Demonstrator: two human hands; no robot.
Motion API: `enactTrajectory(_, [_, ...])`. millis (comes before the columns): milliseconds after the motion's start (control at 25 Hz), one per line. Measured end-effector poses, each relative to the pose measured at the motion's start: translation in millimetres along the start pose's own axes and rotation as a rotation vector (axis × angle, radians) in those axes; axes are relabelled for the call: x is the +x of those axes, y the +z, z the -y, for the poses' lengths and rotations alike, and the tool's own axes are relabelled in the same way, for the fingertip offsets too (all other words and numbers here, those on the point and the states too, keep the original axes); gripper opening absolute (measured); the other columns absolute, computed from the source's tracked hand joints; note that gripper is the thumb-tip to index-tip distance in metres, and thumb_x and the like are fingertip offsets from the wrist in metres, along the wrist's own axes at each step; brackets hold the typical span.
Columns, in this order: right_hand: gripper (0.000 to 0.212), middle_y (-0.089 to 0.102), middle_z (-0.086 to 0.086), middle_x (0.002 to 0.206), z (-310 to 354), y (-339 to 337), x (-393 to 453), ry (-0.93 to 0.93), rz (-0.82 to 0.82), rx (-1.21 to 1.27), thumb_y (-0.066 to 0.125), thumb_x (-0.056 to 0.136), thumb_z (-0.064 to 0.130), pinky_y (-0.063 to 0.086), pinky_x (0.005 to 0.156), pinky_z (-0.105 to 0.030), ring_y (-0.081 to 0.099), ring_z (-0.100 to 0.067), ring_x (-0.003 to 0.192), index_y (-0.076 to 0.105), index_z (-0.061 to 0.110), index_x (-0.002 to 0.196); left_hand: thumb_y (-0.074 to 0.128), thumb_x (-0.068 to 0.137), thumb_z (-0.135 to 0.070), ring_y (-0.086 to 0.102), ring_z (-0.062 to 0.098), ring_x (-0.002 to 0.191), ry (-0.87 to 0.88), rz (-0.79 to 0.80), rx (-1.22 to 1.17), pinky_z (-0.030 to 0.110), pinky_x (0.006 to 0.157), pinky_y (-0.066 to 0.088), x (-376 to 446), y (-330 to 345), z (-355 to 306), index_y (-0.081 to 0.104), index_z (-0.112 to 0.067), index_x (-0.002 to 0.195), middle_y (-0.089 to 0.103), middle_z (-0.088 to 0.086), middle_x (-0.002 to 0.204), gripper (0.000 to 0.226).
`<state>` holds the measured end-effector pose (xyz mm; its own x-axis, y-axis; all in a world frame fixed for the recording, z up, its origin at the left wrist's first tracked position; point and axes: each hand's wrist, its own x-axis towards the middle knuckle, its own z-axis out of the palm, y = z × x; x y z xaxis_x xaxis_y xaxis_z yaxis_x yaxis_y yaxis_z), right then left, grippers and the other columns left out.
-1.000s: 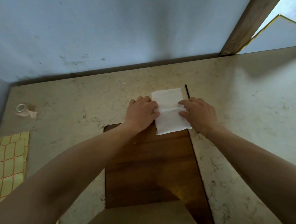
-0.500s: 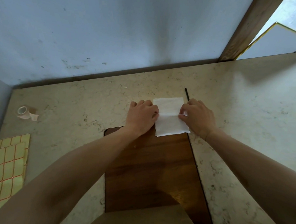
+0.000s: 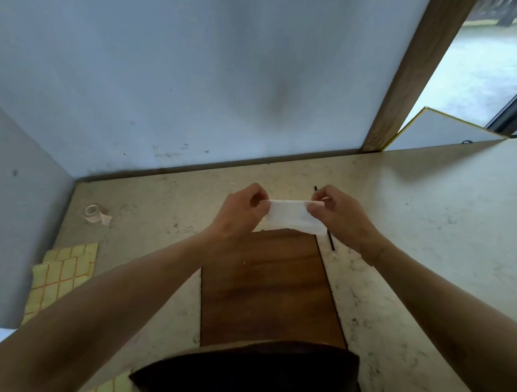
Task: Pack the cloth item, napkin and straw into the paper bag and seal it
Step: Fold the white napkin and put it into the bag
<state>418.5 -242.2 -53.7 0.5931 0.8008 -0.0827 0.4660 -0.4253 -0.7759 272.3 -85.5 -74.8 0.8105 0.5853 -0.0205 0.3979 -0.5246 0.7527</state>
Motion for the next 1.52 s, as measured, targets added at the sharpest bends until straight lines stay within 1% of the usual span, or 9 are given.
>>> enactTrajectory(200, [0.019, 0.065, -0.006, 0.099, 69, -29, -67, 0.046, -0.047, 0.410, 0.058, 0.092, 0.029, 0.054, 0.065, -0.029, 0.063, -0.022, 0.086, 0.056, 0.017, 0.106, 0.053, 0.096, -0.021, 0.062, 0.018, 0.085, -0.006, -0.116, -0.287, 0.026, 0.071, 0.051, -61, -47, -62, 0.059, -0.016, 0.097, 0.065, 0.002, 0.092, 0.008])
enactTrajectory(400, [0.028, 0.068, -0.008, 0.102, 117, -38, -125, 0.058, 0.096, 0.730, 0.070, 0.083, 0.021, 0.060, 0.073, -0.039, 0.069, -0.021, 0.088, 0.062, 0.014, 0.109, 0.051, 0.098, -0.030, 0.061, 0.020, 0.088, -0.010, -0.209, -0.404, 0.036, 0.075, 0.052, -122, -77, -112, 0.057, -0.019, 0.103, 0.064, 0.002, 0.099, 0.014])
enactTrajectory(640, [0.023, 0.072, -0.010, 0.104, 145, -33, -166, 0.001, 0.005, 0.695, 0.072, 0.081, 0.024, 0.059, 0.082, -0.042, 0.071, -0.024, 0.092, 0.067, 0.016, 0.102, 0.061, 0.093, -0.032, 0.066, 0.018, 0.085, -0.044, -0.227, -0.608, 0.024, 0.060, 0.053, -178, -90, -137, 0.056, -0.019, 0.112, 0.068, 0.004, 0.103, 0.024])
enactTrajectory(800, [0.023, 0.072, -0.001, 0.096, 159, -20, -192, -0.079, -0.077, 0.613, 0.072, 0.080, 0.031, 0.059, 0.067, -0.037, 0.070, -0.021, 0.085, 0.065, 0.023, 0.101, 0.068, 0.087, -0.033, 0.068, 0.019, 0.089, -0.055, -0.254, -0.571, 0.028, 0.063, 0.056, -203, -85, -136, 0.056, -0.021, 0.114, 0.069, 0.005, 0.106, 0.033])
enactTrajectory(880, [0.019, 0.070, -0.001, 0.096, 164, -16, -200, -0.059, -0.031, 0.625, 0.069, 0.081, 0.036, 0.058, 0.070, -0.043, 0.069, -0.026, 0.086, 0.062, 0.029, 0.097, 0.065, 0.090, -0.032, 0.068, 0.021, 0.094, -0.059, -0.282, -0.585, 0.039, 0.077, 0.060, -211, -84, -135, 0.057, -0.022, 0.115, 0.068, 0.004, 0.109, 0.029])
enactTrajectory(960, [0.019, 0.067, -0.004, 0.099, 167, -14, -205, 0.010, 0.055, 0.699, 0.063, 0.085, 0.040, 0.059, 0.064, -0.036, 0.068, -0.027, 0.089, 0.060, 0.027, 0.099, 0.057, 0.095, -0.031, 0.066, 0.023, 0.097, -0.075, -0.278, -0.621, 0.042, 0.081, 0.059, -217, -86, -134, 0.057, -0.022, 0.118, 0.067, 0.005, 0.111, 0.025])
enactTrajectory(1240, [0.014, 0.068, -0.002, 0.093, 166, -14, -216, -0.003, -0.018, 0.700, 0.067, 0.084, 0.033, 0.058, 0.074, -0.033, 0.067, -0.020, 0.087, 0.063, 0.023, 0.092, 0.039, 0.099, -0.046, 0.061, 0.021, 0.092, -0.171, -0.114, -0.675, 0.026, 0.063, 0.051, -230, -94, -138, 0.059, -0.024, 0.113, 0.061, 0.006, 0.105, 0.032])
enactTrajectory(1400, [0.010, 0.068, -0.002, 0.092, 167, -21, -214, 0.049, -0.073, 0.774, 0.067, 0.085, 0.031, 0.058, 0.073, -0.033, 0.067, -0.018, 0.085, 0.063, 0.023, 0.090, 0.045, 0.095, -0.044, 0.058, 0.028, 0.105, -0.046, -0.069, -0.688, 0.029, 0.069, 0.054, -237, -95, -137, 0.042, -0.040, 0.130, 0.049, 0.002, 0.126, 0.035])
enactTrajectory(1520, [0.011, 0.067, -0.004, 0.096, 164, -27, -212, 0.095, -0.064, 0.807, 0.066, 0.086, 0.031, 0.058, 0.074, -0.035, 0.066, -0.022, 0.088, 0.062, 0.022, 0.092, 0.062, 0.083, -0.027, 0.063, 0.028, 0.096, 0.108, 0.061, -0.601, 0.029, 0.076, 0.056, -244, -104, -128, 0.045, -0.040, 0.122, 0.055, 0.004, 0.118, 0.044])
